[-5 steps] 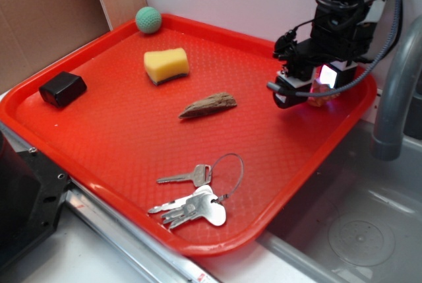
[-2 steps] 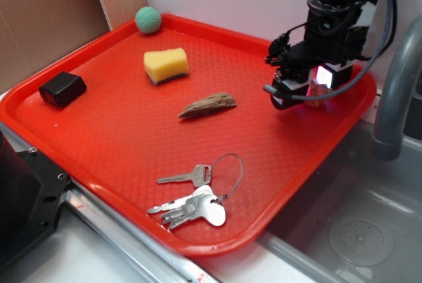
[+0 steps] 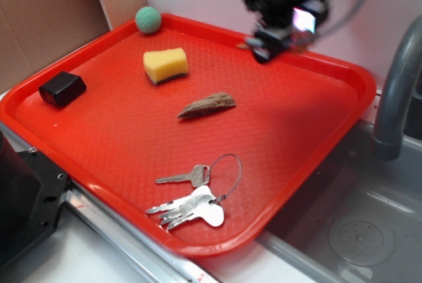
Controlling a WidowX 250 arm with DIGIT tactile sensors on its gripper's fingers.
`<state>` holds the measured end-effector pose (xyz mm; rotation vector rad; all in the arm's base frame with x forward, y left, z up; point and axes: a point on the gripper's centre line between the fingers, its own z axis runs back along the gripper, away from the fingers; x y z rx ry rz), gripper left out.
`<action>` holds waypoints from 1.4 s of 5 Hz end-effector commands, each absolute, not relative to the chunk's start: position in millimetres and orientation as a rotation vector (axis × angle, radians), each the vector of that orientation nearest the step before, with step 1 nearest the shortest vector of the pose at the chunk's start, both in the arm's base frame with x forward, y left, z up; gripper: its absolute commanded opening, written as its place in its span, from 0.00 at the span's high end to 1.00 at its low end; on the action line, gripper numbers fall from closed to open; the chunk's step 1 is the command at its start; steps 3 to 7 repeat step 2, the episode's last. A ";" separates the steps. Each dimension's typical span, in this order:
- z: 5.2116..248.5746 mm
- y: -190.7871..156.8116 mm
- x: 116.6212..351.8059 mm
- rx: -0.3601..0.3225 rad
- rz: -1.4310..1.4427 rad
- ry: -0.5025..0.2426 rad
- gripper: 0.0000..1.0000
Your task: Grab the shell.
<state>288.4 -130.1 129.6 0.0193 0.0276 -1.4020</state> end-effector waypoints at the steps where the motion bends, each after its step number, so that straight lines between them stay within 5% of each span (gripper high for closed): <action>1: 241.6 -103.1 193.4 0.021 -1.042 -0.159 1.00; 2: 290.5 -95.0 191.1 0.019 -1.051 -0.186 1.00; 7: 290.5 -95.0 191.1 0.019 -1.051 -0.186 1.00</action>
